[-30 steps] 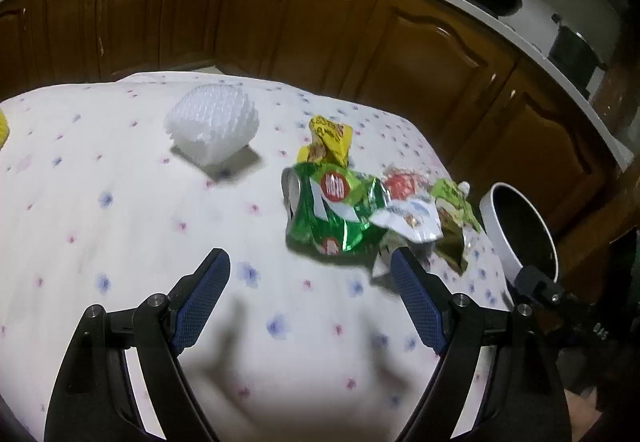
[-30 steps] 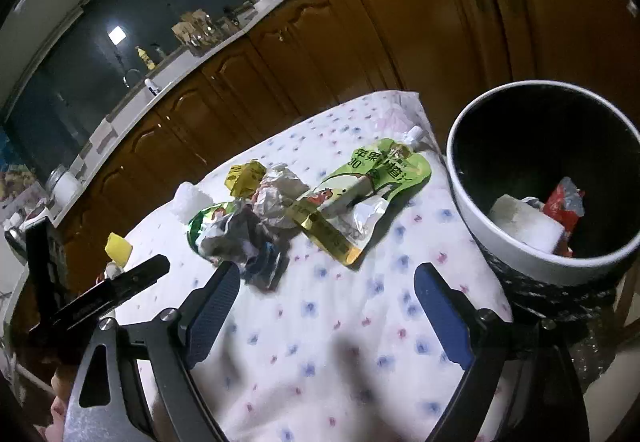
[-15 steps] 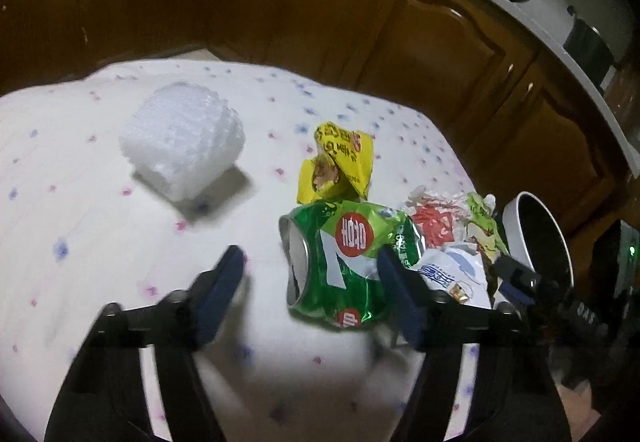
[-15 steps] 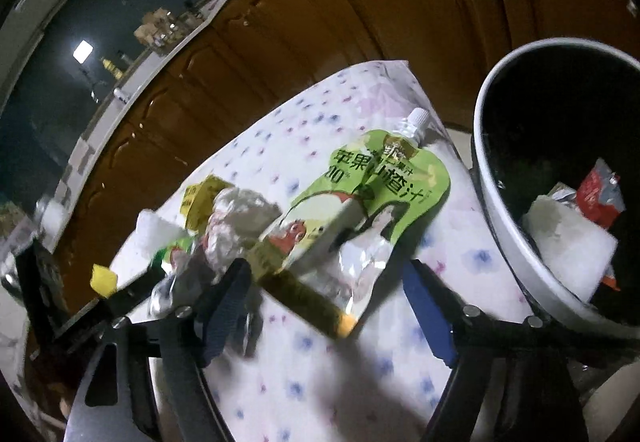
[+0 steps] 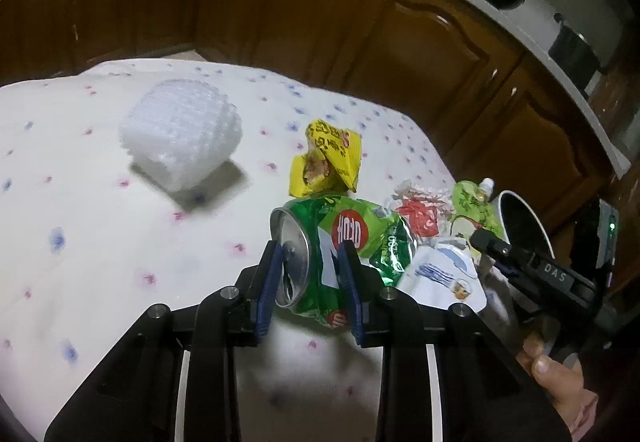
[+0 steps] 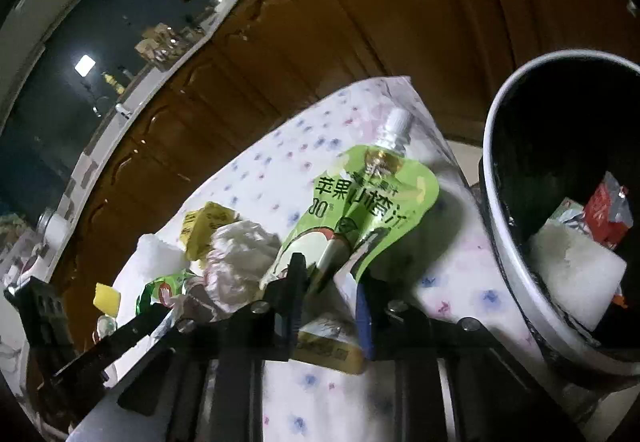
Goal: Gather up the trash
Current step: 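Grasp the green soda can with the left tool while the right tool grasps the juice pouch, then carry the can and juice pouch over the bin and open both tools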
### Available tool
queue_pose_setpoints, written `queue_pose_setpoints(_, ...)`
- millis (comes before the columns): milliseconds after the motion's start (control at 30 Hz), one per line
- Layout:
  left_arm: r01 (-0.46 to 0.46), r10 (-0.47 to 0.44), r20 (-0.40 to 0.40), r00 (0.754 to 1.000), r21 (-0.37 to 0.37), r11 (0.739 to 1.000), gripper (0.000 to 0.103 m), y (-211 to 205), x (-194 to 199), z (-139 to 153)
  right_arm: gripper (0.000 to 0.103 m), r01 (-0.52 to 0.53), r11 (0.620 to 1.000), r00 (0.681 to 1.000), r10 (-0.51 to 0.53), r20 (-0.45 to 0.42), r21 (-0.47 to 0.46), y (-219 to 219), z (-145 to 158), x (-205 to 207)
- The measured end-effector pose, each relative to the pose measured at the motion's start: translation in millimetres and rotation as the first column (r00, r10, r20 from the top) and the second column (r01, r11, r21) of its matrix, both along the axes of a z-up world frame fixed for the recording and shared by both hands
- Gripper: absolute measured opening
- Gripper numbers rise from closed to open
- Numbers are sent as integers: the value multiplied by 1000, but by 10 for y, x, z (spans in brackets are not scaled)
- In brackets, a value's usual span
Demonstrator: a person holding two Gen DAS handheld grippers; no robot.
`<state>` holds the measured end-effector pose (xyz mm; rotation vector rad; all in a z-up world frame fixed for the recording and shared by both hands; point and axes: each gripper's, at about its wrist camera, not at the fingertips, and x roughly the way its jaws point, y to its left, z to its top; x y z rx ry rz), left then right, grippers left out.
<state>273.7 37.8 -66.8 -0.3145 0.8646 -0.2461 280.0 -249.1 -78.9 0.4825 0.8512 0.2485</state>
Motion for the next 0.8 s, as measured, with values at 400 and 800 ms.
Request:
queue_pose_setpoints(400, -69, 75, 143, 987, -50, 996, 27, 216, -403, 585, 14, -18, 999, 992, 23, 125, -45, -150, 407, -432)
queue_pose_setpoints(800, 102, -93, 174, 980, -42, 994, 27, -482, -377, 760, 14, 53, 994, 983, -35, 180, -93, -573, 598, -817)
